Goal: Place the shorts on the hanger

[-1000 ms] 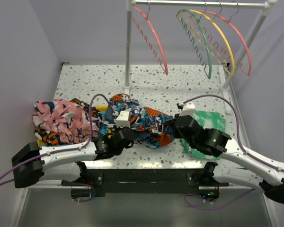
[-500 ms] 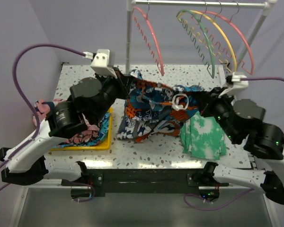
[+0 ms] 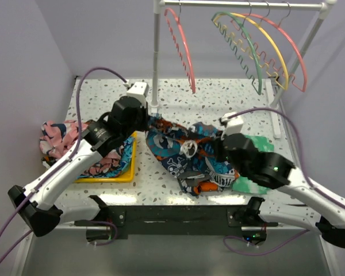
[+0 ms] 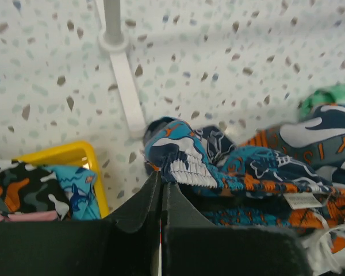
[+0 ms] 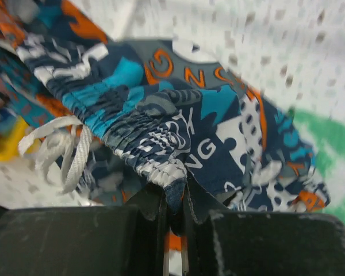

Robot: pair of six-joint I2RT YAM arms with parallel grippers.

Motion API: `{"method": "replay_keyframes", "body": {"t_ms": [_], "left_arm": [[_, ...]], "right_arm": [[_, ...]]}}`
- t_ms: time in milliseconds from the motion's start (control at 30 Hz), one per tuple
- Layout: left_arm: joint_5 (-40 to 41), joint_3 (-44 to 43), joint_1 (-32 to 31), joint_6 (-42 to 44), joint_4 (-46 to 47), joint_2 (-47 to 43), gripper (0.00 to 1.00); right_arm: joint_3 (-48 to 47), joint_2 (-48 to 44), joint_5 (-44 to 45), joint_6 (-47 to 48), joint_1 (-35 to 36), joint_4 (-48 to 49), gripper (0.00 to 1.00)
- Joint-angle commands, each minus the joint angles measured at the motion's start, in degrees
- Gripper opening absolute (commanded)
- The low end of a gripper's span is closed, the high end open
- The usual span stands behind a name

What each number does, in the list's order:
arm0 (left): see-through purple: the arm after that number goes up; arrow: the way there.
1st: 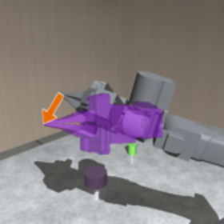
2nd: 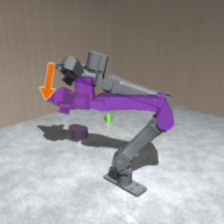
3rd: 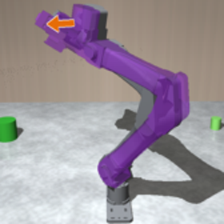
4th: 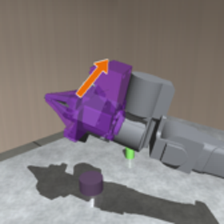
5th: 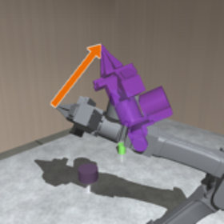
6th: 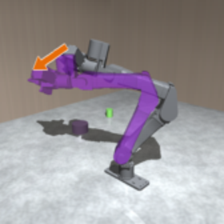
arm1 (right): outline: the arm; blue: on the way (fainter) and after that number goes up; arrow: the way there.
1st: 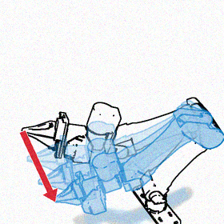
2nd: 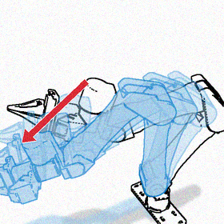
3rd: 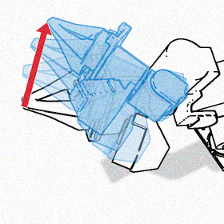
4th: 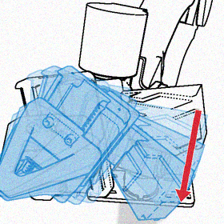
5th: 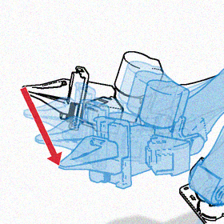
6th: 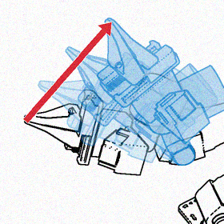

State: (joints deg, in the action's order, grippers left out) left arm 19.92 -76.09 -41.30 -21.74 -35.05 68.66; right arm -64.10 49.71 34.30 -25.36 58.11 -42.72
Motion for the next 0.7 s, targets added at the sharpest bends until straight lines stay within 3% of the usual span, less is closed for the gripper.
{"method": "replay_keyframes", "body": {"t_ms": [0,100,233,367,567,667], "left_arm": [[-11.65,13.32,3.5,-2.17,9.28,-3.19,0.0],[-15.69,18.52,3.59,-1.47,11.4,-0.64,0.0],[-19.65,20.81,3.51,1.51,12.46,3.57,0.0],[-21.15,20.29,3.59,2.4,13.6,5.51,0.0],[-22.38,21.25,3.59,3.45,14.3,5.69,0.0],[-22.38,21.95,3.51,3.72,14.66,5.25,0.0]], "right_arm": [[14.15,-2.07,-5.82,-8.46,-0.19,5.27,0.0],[20.31,-1.9,-8.98,-11.1,-0.1,7.65,0.11],[23.32,-1.11,-12.68,-10.24,-0.19,8.71,0.41],[18.24,-1.99,-13.56,-7.07,-0.1,8.01,0.8],[5.33,-1.46,-8.56,-3.99,-0.1,3.7,0.83],[2.06,-1.9,-6.8,-3.03,-0.1,6.93,0.82]]}}
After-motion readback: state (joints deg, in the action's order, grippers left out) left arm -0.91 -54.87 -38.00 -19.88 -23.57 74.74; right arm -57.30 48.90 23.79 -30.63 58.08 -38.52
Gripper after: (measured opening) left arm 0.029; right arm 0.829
